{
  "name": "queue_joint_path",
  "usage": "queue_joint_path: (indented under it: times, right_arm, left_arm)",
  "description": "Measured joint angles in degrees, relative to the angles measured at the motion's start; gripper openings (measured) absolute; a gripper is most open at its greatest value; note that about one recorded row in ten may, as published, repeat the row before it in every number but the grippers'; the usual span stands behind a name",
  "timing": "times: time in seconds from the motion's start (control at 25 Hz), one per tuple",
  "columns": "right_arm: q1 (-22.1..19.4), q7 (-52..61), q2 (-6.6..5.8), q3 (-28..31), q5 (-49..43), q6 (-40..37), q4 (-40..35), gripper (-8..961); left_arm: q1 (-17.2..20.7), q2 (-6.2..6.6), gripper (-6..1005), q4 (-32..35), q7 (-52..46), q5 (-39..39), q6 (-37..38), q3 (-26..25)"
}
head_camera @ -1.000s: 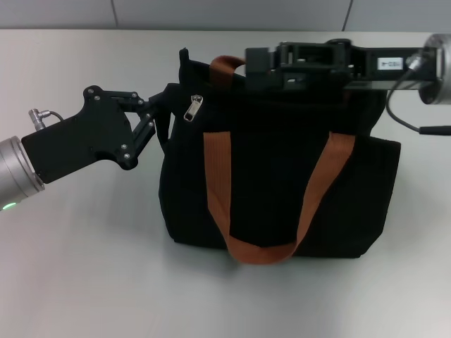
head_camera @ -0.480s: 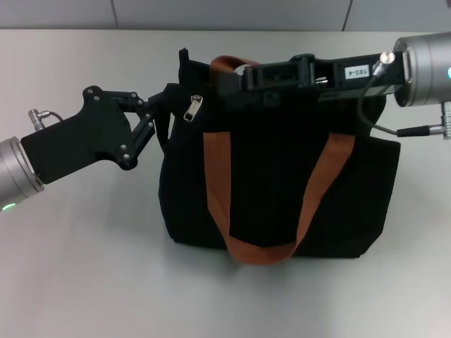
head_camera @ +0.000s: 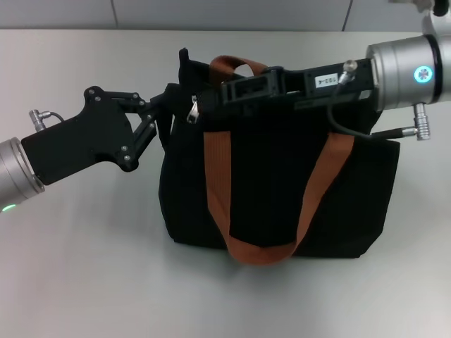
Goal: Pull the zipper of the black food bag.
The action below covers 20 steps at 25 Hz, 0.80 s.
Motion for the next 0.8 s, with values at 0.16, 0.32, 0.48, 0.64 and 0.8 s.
queue_joint_path:
  times: [0.16, 0.32, 0.48, 0.64, 0.8]
  right_arm:
    - [0.3, 0.6, 0.03, -0.9, 0.0, 1.6, 0.2, 500]
    - [0.5, 0.7, 0.04, -1.1, 0.0, 2.6, 0.2, 501]
    - [0.7, 0.8, 0.05, -1.1, 0.0, 2.8, 0.1, 501]
    - [0.8, 0.8, 0.04, -1.1, 0.0, 2.8, -0.1, 501]
    - [0.8, 0.5, 0.07, -1.0, 0.1, 2.6, -0.3, 501]
  left_arm:
    - [0.0, 0.0, 25, 0.0, 0.0, 0.0, 0.4, 0.1]
    - [-0.1, 0.0, 25, 0.0, 0.0, 0.0, 0.9, 0.2]
    - [-0.3, 0.0, 26, 0.0, -0.2, 0.0, 2.0, 0.0]
    - [-1.1, 0.05, 27, 0.0, -2.3, -0.6, 2.6, -0.1]
    - [-1.7, 0.15, 27, 0.3, -4.5, -1.4, 2.4, -0.1]
